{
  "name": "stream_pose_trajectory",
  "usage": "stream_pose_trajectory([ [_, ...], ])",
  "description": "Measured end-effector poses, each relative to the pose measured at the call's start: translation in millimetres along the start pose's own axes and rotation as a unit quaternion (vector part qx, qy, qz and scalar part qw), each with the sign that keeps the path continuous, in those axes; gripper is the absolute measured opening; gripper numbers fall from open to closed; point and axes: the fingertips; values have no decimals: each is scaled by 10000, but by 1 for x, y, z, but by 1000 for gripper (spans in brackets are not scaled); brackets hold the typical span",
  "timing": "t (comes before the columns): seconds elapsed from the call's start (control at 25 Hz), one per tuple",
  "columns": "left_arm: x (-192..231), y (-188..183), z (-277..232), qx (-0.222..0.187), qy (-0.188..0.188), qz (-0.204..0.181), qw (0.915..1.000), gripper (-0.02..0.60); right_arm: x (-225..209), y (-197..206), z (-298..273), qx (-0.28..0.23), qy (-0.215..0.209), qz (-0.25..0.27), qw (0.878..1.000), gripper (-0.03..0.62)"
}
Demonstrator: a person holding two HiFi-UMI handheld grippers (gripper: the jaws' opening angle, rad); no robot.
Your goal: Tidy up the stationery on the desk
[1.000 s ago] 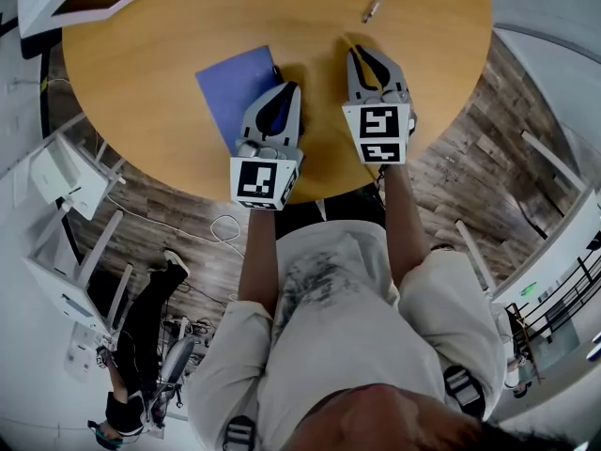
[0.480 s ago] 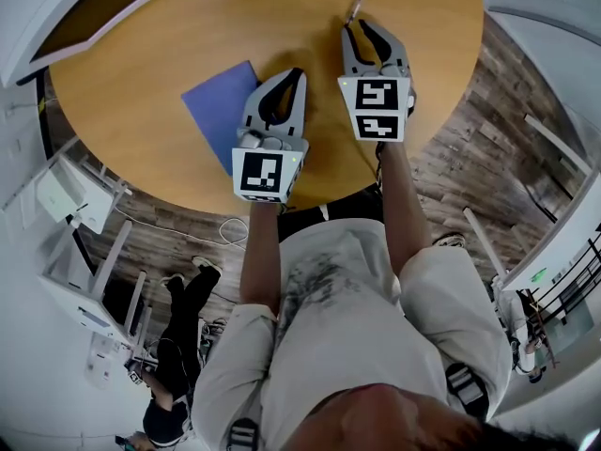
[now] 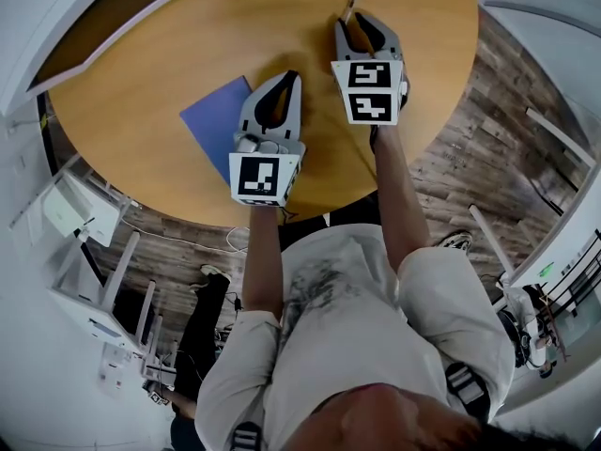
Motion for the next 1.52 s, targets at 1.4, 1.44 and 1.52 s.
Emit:
stream_pose_trajectory([
  [1.4,-2,1,11,-70,-26,52,10000,11,-15,13,1,427,426,-513,9969,109],
  [1.44,-3,1,13,-72,-32,53,10000,12,-15,15,2,435,415,-503,9969,107],
  [1.52,-4,3,15,-70,-45,68,9999,11,-12,18,5,454,377,-480,9971,107],
])
Point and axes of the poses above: the fingertips, and each gripper's own axes: z backward along the fingers, x to its left, y out of its underside, and after that the axes turned 1 degree about -x, right-handed
